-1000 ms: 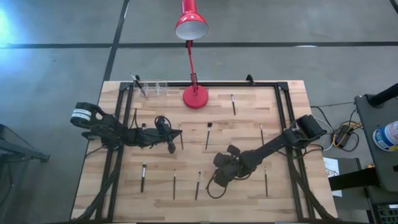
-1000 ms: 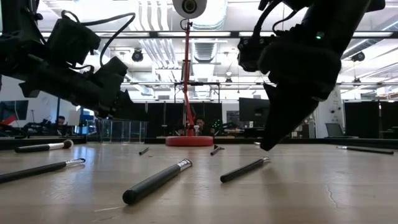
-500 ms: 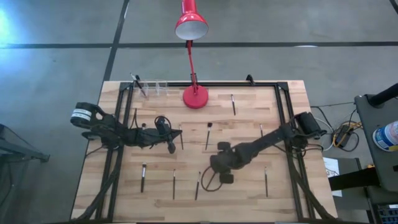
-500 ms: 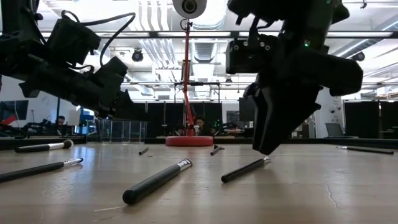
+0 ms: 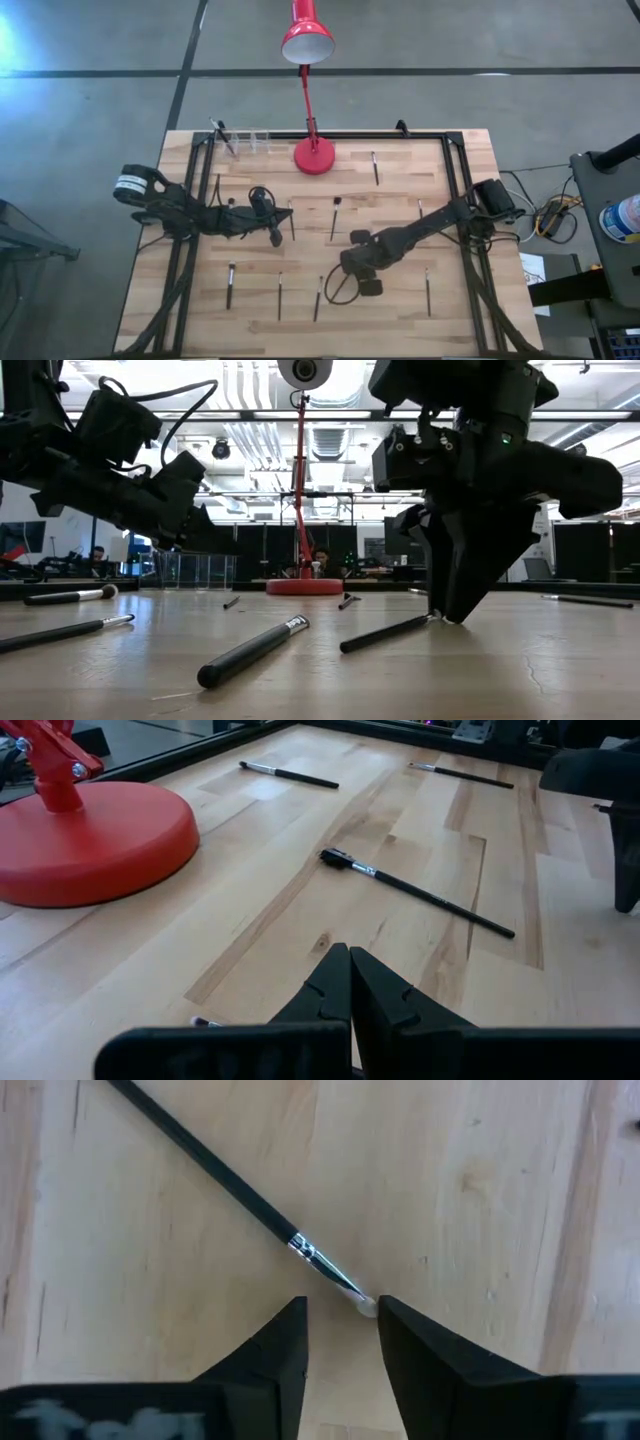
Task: Pick & Place Makeup Supplies
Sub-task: Put the makeup brush into the transparent organizer
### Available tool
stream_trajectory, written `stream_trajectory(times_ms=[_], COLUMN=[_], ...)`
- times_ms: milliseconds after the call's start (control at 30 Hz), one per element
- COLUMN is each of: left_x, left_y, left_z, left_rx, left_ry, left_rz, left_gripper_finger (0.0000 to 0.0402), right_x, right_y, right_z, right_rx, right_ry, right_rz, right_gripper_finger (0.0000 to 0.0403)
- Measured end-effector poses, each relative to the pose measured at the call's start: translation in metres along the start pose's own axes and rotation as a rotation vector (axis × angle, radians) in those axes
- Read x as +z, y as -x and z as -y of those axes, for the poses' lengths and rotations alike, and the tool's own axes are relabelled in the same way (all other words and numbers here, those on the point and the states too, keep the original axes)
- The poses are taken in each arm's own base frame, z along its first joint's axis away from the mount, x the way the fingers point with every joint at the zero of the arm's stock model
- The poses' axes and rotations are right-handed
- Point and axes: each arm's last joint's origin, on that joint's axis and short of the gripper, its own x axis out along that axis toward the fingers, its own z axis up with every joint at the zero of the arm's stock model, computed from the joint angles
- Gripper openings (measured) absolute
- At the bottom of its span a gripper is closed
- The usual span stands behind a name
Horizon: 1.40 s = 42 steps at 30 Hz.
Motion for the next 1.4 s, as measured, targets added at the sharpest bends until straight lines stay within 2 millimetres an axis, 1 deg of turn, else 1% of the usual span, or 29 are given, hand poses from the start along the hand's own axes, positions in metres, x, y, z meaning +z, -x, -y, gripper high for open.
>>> stream_trajectory(times_ms=[167, 333, 467, 667, 800, 933, 1067, 1167, 1233, 1400], left_x=[0.0, 0.0, 0.0, 0.0, 0.007, 0.016, 0.026, 0.035, 0.043, 0.064], left_y=[0.0, 0.0, 0.0, -0.001, -0.005, -0.012, -0.023, -0.03, -0.034, -0.038], left_z=[0.0, 0.0, 0.001, 0.003, 0.009, 0.02, 0.036, 0.051, 0.061, 0.085], left_rx=[0.0, -0.003, -0.018, -0.091, -0.161, -0.28, -0.301, -0.295, -0.282, -0.347], left_ry=[0.0, 0.001, 0.002, 0.008, 0.014, -0.031, -0.072, -0.099, -0.114, -0.111], left_rz=[0.0, -0.001, -0.005, -0.023, -0.018, -0.036, -0.113, -0.221, -0.256, -0.237], left_gripper_finger=[0.0, 0.0, 0.0, 0.0, 0.0, 0.0, 0.0007, 0.0029, 0.005, 0.0101], right_x=[-0.002, -0.001, 0.001, 0.001, 0.001, 0.0, -0.001, -0.005, -0.006, -0.005], right_y=[-0.006, -0.008, -0.008, -0.008, -0.007, 0.0, 0.013, 0.021, 0.025, 0.031], right_z=[0.0, 0.0, -0.001, -0.001, -0.002, -0.005, -0.006, -0.005, -0.005, -0.002], right_rx=[-0.004, -0.004, -0.003, -0.008, -0.042, -0.075, -0.136, -0.187, -0.207, -0.259], right_ry=[0.0, 0.005, 0.008, 0.023, 0.03, 0.033, 0.019, 0.0, -0.014, -0.021], right_rz=[-0.014, -0.012, -0.006, 0.001, 0.011, 0.026, 0.039, 0.018, 0.025, 0.047], right_gripper_finger=[0.0103, 0.0089, 0.0065, 0.0015, 0.0009, 0.0008, 0.0008, 0.0008, 0.0008, 0.0008])
